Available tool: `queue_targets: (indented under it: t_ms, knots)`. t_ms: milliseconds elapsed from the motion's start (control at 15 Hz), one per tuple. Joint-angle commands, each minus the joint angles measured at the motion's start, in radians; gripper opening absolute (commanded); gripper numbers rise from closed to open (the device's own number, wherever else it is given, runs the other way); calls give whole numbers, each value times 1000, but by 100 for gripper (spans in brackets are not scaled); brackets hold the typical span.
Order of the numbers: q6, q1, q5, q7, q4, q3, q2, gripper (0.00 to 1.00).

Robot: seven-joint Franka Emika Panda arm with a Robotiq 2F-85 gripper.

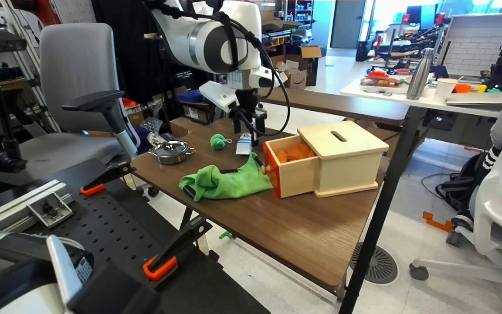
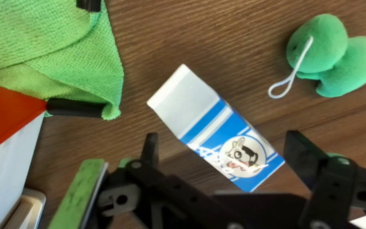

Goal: Move the blue and white paper ball to the left

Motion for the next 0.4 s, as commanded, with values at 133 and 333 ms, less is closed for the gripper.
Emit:
queue_targets:
  t_ms: [133,333]
  knots:
    - [113,-51,18,-52,-306,18,-255,100]
    - [77,-35,2,-28,-246,-1,-207,100]
